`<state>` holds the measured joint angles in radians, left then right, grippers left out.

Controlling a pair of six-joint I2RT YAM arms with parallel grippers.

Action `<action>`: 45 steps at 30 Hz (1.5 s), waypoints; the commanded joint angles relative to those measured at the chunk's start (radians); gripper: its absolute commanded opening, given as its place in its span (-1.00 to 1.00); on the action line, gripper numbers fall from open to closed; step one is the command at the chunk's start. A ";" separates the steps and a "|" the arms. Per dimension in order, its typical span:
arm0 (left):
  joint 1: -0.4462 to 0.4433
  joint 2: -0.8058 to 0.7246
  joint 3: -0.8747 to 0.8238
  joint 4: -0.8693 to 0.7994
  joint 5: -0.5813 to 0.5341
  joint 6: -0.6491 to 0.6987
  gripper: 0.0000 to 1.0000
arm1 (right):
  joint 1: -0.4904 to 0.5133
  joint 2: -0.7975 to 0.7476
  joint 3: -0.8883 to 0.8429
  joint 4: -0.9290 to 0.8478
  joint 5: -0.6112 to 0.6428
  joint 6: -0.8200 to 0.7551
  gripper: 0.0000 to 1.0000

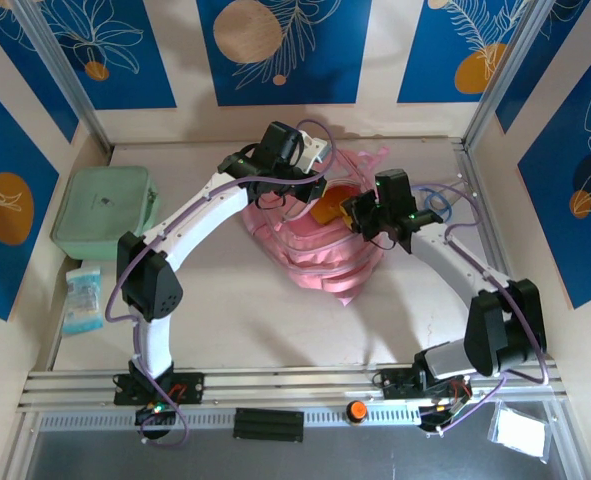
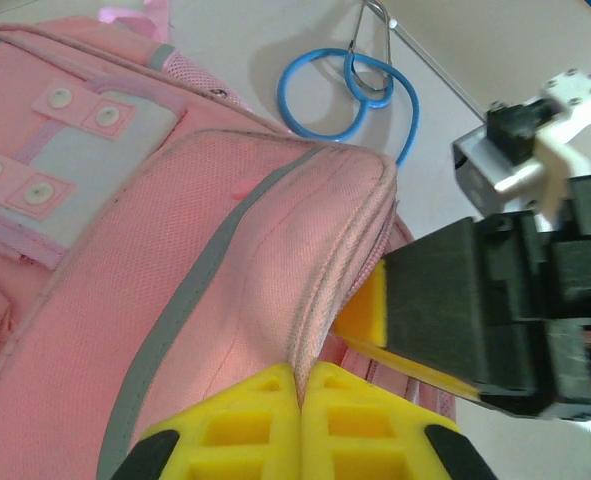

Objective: Pack the student bag

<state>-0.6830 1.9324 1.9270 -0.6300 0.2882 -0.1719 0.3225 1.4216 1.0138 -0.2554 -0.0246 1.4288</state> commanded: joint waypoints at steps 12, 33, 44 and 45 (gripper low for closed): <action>0.004 -0.029 0.026 0.133 0.081 -0.049 -1.00 | -0.001 0.134 0.074 0.192 -0.123 -0.005 -0.69; 0.091 -0.171 -0.385 0.259 0.053 -0.195 0.12 | -0.146 -0.475 -0.300 -0.050 0.020 -0.326 0.23; 0.251 -0.200 -0.640 0.381 0.122 -0.435 0.03 | -0.124 -0.356 -0.241 -0.055 -0.025 -0.382 0.23; 0.250 -0.187 -0.628 0.377 0.132 -0.433 0.01 | -0.118 -0.339 -0.232 -0.059 -0.027 -0.384 0.22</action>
<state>-0.4290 1.7386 1.2850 -0.3176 0.3561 -0.5499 0.1902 1.0580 0.7372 -0.2920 -0.0326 1.0813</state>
